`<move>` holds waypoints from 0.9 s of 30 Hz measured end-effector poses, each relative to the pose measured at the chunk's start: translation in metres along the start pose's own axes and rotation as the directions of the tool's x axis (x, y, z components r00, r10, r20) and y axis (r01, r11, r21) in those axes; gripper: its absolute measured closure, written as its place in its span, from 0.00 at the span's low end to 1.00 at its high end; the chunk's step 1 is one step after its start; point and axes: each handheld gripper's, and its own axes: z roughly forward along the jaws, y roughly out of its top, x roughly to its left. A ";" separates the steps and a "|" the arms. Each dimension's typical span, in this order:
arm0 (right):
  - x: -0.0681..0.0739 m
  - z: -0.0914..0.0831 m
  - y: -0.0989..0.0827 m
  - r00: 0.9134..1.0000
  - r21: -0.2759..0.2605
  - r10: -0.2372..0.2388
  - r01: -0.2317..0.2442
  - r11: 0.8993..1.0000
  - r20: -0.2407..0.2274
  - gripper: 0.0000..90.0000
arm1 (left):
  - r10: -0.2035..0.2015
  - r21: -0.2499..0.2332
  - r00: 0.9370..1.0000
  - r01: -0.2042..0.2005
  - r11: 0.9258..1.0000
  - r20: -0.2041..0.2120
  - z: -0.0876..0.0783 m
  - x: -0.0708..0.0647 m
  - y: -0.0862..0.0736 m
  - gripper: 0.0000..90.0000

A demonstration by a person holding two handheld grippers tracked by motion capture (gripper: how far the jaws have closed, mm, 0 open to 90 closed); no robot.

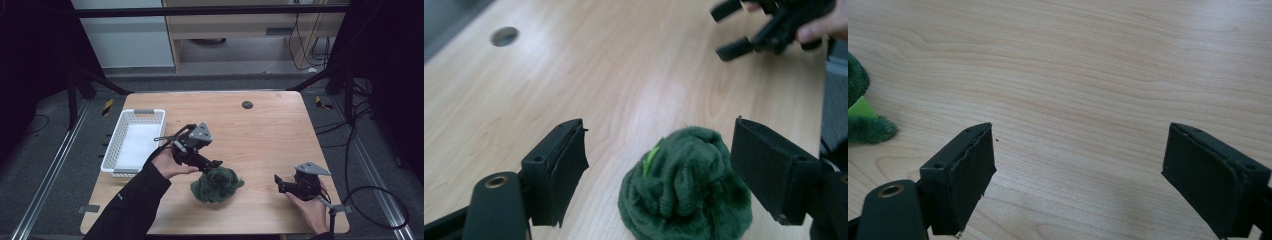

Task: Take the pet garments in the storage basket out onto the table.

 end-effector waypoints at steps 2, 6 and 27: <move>0.000 0.000 0.000 1.000 -0.002 -0.001 0.001 1.000 0.001 0.15 | -0.036 -0.052 0.999 0.035 0.998 -0.023 -0.006 0.000 -0.009 0.23; 0.000 0.000 0.000 1.000 -0.001 0.000 0.000 1.000 0.000 0.15 | -0.103 -0.131 0.991 0.091 0.987 -0.089 -0.015 -0.003 -0.030 0.24; 0.000 -0.002 0.001 1.000 -0.006 0.003 -0.003 1.000 -0.002 0.15 | -0.452 -0.406 0.820 0.300 0.863 -0.353 -0.052 -0.017 -0.136 0.38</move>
